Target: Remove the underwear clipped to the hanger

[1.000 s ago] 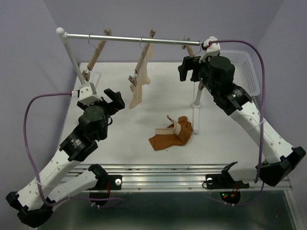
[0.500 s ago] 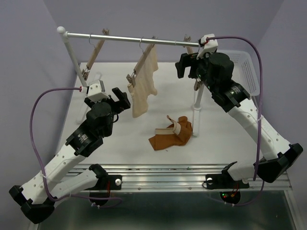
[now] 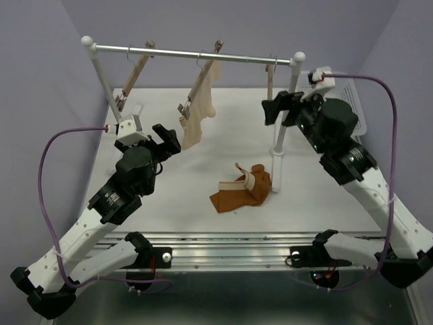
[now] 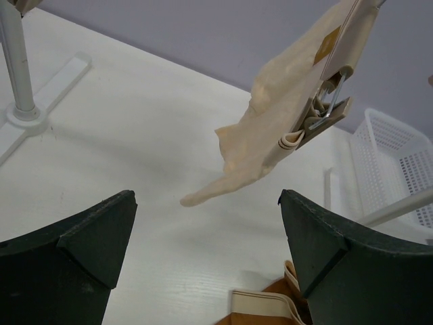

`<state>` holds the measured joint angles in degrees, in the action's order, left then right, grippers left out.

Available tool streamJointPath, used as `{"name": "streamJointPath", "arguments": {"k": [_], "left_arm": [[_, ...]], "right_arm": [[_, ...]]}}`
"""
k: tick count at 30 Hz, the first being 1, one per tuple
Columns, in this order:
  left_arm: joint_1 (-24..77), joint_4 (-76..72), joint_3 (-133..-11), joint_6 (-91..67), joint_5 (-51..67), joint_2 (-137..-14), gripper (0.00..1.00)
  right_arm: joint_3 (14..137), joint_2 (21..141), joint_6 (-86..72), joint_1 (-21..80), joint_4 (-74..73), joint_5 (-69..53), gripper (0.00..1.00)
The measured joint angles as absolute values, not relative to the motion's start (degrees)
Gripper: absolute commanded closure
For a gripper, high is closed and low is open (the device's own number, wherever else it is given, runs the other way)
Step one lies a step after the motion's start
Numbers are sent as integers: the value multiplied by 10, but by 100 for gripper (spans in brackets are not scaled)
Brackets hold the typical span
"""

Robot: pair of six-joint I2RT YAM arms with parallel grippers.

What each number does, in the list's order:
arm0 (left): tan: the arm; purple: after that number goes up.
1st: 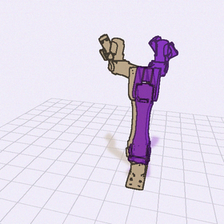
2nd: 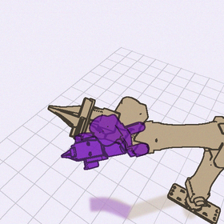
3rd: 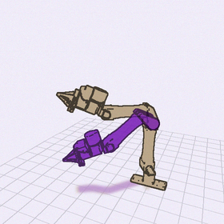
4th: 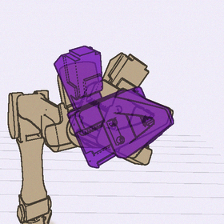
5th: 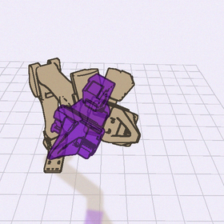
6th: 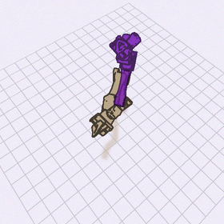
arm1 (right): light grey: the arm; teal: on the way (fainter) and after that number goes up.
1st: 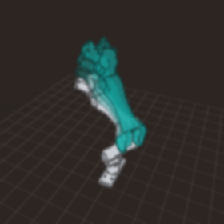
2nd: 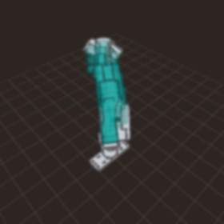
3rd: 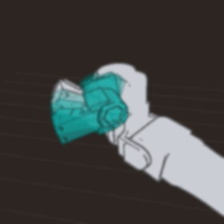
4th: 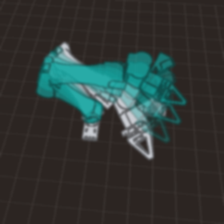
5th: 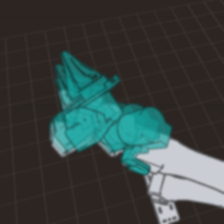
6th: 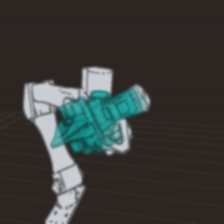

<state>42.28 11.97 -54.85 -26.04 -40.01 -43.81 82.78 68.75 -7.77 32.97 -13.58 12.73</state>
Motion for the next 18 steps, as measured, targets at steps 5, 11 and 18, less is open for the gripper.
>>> {"name": "streamJointPath", "arguments": {"k": [5, 11, 18], "left_arm": [[423, 118, -548, -265, -400, -436, 1], [419, 112, -548, -265, -387, -463, 1], [411, 110, -548, -265, -372, -506, 1]], "right_arm": [[692, 513, -143, 330, -192, 188, 0], [615, 468, -234, 329, -270, 268, 0], [572, 667, -287, 316, -287, 346, 34]]}}
